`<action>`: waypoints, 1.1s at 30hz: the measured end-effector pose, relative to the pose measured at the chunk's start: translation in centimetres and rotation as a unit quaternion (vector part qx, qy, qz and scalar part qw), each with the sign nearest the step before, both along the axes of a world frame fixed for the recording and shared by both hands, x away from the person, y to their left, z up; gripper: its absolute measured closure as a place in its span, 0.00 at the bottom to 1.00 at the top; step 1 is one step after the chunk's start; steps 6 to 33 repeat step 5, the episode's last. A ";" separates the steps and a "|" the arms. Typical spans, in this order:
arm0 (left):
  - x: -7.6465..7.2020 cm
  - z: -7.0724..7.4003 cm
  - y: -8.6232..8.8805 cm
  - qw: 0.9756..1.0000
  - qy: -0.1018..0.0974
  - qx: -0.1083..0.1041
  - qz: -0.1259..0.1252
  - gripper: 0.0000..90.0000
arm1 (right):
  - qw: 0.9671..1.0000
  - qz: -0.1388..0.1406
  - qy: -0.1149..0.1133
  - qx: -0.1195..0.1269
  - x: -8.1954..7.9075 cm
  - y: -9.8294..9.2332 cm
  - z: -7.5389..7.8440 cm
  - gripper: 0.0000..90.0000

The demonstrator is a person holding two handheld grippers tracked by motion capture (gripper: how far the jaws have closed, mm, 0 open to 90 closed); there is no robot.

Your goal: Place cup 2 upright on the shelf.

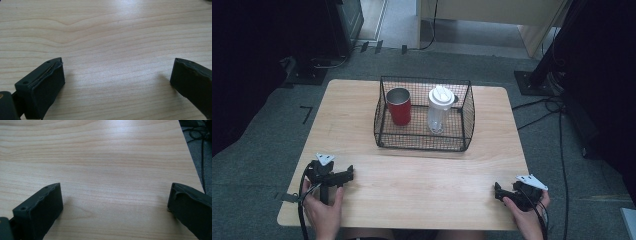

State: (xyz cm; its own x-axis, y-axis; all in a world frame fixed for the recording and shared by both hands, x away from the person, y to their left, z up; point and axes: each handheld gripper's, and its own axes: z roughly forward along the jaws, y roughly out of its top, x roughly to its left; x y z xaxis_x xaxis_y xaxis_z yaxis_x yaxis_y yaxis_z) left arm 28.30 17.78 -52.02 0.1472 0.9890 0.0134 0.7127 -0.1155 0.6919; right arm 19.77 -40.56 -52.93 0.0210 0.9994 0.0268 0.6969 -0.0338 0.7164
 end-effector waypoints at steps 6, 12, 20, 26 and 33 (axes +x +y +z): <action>0.0 0.0 0.0 1.000 0.000 0.000 0.000 0.00 | 1.000 0.000 0.000 0.000 0.0 0.0 0.0 0.00; 0.0 0.0 0.0 1.000 0.000 0.000 0.000 0.00 | 1.000 0.000 0.000 0.000 0.0 0.0 0.0 0.00; 0.0 0.0 0.0 1.000 0.000 0.000 0.000 0.00 | 1.000 0.000 0.000 0.000 0.0 0.0 0.0 0.00; 0.0 0.0 0.0 1.000 0.000 0.000 0.000 0.00 | 1.000 0.000 0.000 0.000 0.0 0.0 0.0 0.00; 0.0 0.0 0.0 1.000 0.000 0.000 0.000 0.00 | 1.000 0.000 0.000 0.000 0.0 0.0 0.0 0.00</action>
